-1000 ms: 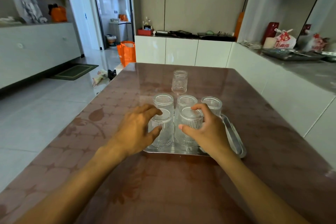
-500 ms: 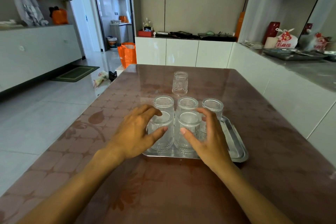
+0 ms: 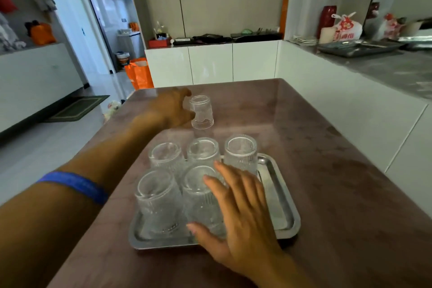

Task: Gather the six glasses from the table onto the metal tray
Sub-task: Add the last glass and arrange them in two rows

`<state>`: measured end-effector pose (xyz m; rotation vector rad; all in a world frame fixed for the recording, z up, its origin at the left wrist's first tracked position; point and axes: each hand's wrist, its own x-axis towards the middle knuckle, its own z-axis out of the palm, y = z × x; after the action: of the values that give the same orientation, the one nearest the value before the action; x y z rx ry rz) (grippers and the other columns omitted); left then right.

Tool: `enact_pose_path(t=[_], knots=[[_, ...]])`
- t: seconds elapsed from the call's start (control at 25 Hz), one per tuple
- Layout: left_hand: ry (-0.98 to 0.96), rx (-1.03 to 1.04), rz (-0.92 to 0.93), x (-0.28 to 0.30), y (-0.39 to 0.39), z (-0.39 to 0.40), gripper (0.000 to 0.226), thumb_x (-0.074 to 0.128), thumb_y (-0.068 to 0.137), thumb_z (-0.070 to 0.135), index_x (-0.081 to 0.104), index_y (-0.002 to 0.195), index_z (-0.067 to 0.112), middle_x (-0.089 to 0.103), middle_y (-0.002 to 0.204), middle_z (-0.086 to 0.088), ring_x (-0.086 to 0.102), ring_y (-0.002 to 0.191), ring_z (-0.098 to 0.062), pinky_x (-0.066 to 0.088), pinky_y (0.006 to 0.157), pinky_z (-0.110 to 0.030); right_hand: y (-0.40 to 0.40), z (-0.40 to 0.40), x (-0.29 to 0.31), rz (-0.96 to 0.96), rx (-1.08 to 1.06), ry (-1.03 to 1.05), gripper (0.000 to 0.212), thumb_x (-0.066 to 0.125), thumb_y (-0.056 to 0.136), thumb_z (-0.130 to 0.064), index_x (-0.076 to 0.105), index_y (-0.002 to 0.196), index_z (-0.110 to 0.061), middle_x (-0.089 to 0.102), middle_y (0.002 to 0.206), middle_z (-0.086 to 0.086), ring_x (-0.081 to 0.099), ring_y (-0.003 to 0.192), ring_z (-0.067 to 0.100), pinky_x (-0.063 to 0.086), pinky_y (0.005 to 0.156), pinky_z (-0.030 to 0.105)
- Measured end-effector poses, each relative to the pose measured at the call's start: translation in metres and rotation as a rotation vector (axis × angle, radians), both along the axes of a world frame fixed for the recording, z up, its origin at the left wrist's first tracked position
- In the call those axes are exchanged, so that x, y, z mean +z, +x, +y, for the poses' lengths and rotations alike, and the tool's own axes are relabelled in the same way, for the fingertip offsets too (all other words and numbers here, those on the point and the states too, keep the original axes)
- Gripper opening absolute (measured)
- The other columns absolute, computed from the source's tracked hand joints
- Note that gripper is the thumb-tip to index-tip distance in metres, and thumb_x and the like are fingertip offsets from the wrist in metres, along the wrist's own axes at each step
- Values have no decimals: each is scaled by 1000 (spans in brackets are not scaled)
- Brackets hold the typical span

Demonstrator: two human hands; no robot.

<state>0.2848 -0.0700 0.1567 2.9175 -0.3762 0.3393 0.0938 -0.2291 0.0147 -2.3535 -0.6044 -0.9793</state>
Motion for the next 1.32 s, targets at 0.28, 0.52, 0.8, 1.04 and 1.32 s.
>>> enact_pose_path(t=[0.28,0.52,0.8,1.04,1.32], knots=[[206,24,251,-21,115,-32,81,69,88,39,27,155,22,37,160,-10,38,143,-35,35,114,-47,8,7,6,-115,-90,53,56,45,89,-65,51,126,-24,61,137,6,55,123,27,40,100,52],[-217,38,143,-45,141,-41,55,74,84,31,51,131,11,57,134,-17,54,107,-27,45,83,-35,15,10,3,-129,-125,54,55,40,90,-68,53,121,-24,68,127,6,58,118,25,45,96,49],[-258,21,-18,-26,101,-40,64,89,67,28,54,119,16,61,123,-12,60,99,-30,43,71,-31,16,5,-5,-48,-44,57,60,48,89,-66,51,131,-23,56,142,5,49,129,27,37,100,52],[-437,-165,-247,51,-16,-20,59,90,59,40,54,103,24,63,108,3,61,89,-20,43,59,-20,7,-7,13,42,0,266,73,63,87,-49,34,148,-23,39,153,-3,36,141,17,38,106,49],[-567,-480,-143,59,-176,-23,56,89,58,36,55,101,29,67,100,10,69,79,-6,60,56,-24,-8,-10,98,88,-29,535,91,83,71,-44,35,147,-32,46,142,-12,47,128,17,50,96,45]])
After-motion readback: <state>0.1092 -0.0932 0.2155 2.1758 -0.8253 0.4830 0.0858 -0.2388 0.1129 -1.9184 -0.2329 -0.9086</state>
